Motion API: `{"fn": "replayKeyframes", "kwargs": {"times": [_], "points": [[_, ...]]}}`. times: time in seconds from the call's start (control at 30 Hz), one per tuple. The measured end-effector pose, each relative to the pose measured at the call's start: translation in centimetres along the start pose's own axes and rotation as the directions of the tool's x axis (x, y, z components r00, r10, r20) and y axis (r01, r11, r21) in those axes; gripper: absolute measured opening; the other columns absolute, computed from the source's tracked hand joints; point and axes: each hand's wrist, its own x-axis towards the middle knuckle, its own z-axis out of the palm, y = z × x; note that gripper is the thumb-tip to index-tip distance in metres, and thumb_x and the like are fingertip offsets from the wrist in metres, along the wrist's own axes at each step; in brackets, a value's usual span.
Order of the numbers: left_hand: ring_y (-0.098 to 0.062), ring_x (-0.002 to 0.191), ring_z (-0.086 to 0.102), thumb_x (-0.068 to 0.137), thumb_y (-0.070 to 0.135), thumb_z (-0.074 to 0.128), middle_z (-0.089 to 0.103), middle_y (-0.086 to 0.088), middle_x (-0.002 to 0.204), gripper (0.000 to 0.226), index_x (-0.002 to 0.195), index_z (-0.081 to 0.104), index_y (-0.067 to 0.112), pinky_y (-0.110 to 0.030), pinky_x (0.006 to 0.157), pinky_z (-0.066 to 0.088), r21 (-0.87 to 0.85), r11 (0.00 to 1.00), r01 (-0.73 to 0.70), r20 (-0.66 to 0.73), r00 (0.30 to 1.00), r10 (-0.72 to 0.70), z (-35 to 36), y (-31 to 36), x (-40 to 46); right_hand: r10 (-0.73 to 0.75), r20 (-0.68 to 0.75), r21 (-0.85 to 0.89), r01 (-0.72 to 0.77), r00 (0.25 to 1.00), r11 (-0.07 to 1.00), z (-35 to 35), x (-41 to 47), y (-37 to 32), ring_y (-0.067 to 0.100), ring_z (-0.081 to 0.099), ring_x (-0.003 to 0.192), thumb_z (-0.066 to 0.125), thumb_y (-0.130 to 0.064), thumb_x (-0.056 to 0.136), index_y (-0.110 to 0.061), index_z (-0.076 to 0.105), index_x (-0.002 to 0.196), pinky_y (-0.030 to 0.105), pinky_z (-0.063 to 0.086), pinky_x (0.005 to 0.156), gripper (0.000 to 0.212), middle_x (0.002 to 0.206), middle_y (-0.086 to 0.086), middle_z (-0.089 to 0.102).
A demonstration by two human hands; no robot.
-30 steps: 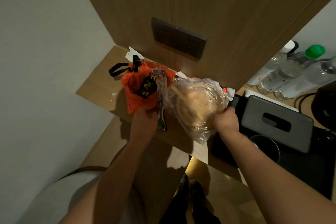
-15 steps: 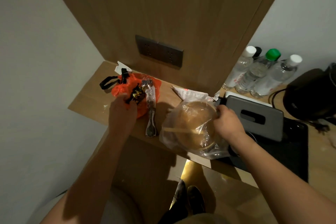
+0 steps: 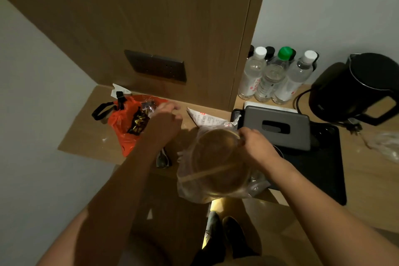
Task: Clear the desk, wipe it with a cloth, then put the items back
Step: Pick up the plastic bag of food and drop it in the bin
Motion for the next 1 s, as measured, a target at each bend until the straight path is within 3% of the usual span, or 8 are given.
{"fn": "replayKeyframes", "kwargs": {"times": [0.2,0.33,0.5,0.6,0.67,0.77,0.9,1.0], "points": [[-0.024,0.113,0.057,0.098,0.015,0.052,0.061,-0.008,0.126,0.026,0.12,0.067,0.015,-0.03,0.092,0.042,0.029,0.997,0.067,0.1,0.993,-0.07,0.2,0.3,-1.1,-0.012,-0.047,0.043,0.014,0.999,0.999,-0.6,0.3,1.0,0.021,0.051,0.092,0.057,-0.016,0.09,-0.018,0.057,0.121,0.032,0.041,0.081,0.031,0.116,0.009,0.055],[-0.023,0.089,0.065,0.103,0.022,0.05,0.064,0.001,0.094,0.021,0.115,0.065,0.013,-0.033,0.078,0.05,-0.054,0.989,0.134,0.19,0.974,-0.122,0.1,0.6,-1.8,-0.004,-0.075,0.102,0.012,0.997,0.995,-0.6,0.7,0.5,0.017,0.047,0.095,0.053,-0.015,0.094,-0.017,0.053,0.128,0.032,0.041,0.083,0.034,0.12,0.01,0.054],[-0.003,0.081,0.056,0.104,0.021,0.049,0.066,-0.002,0.109,0.025,0.12,0.066,0.011,-0.016,0.073,0.043,-0.066,0.986,0.155,0.231,0.963,-0.136,-0.3,1.1,-2.7,0.012,-0.147,0.227,0.021,0.989,0.974,-0.8,0.3,0.1,0.017,0.049,0.096,0.045,-0.019,0.097,-0.018,0.053,0.126,0.033,0.04,0.083,0.03,0.117,0.005,0.052],[-0.011,0.086,0.057,0.103,0.014,0.045,0.061,0.007,0.096,0.021,0.095,0.063,0.023,-0.005,0.07,0.036,-0.137,0.953,0.27,0.304,0.927,-0.219,-0.8,2.1,-3.8,0.024,-0.179,0.265,0.024,0.984,0.964,-0.8,0.1,-0.1,0.019,0.049,0.104,0.044,-0.017,0.097,-0.016,0.051,0.128,0.034,0.041,0.087,0.031,0.123,0.007,0.051],[-0.006,0.083,0.054,0.103,0.012,0.044,0.056,0.012,0.094,0.025,0.095,0.061,0.029,-0.009,0.07,0.038,-0.161,0.937,0.311,0.32,0.914,-0.248,-0.9,2.1,-4.0,0.016,-0.201,0.278,0.041,0.98,0.96,-0.8,0.0,-0.5,0.018,0.049,0.105,0.043,-0.017,0.097,-0.015,0.051,0.128,0.033,0.039,0.087,0.032,0.124,0.007,0.051],[-0.014,0.101,0.061,0.104,0.01,0.044,0.065,-0.005,0.117,0.025,0.119,0.064,0.007,-0.02,0.087,0.043,-0.152,0.955,0.255,0.265,0.941,-0.209,-1.2,2.4,-4.8,0.007,-0.249,0.269,0.062,0.968,0.961,-0.9,0.0,-1.2,0.016,0.047,0.098,0.045,-0.015,0.097,-0.013,0.053,0.123,0.031,0.035,0.082,0.027,0.121,0.009,0.052],[-0.01,0.08,0.057,0.105,0.027,0.045,0.065,0.007,0.091,0.026,0.109,0.069,0.018,-0.023,0.064,0.042,-0.142,0.973,0.181,0.154,0.975,-0.159,-2.0,3.1,-5.7,0.007,-0.317,0.3,0.093,0.948,0.95,-1.0,-0.6,-1.6,0.017,0.048,0.1,0.045,-0.018,0.101,-0.013,0.054,0.126,0.028,0.034,0.083,0.027,0.123,0.008,0.052],[-0.013,0.079,0.059,0.105,0.03,0.045,0.065,0.0,0.086,0.025,0.102,0.067,0.02,-0.025,0.064,0.042,-0.132,0.981,0.14,0.169,0.979,-0.117,-3.0,4.3,-5.5,0.063,-0.379,0.401,0.103,0.923,0.91,-1.3,-1.4,-2.0,0.021,0.053,0.116,0.045,-0.023,0.103,-0.017,0.052,0.134,0.033,0.043,0.094,0.033,0.131,0.005,0.051]]}}
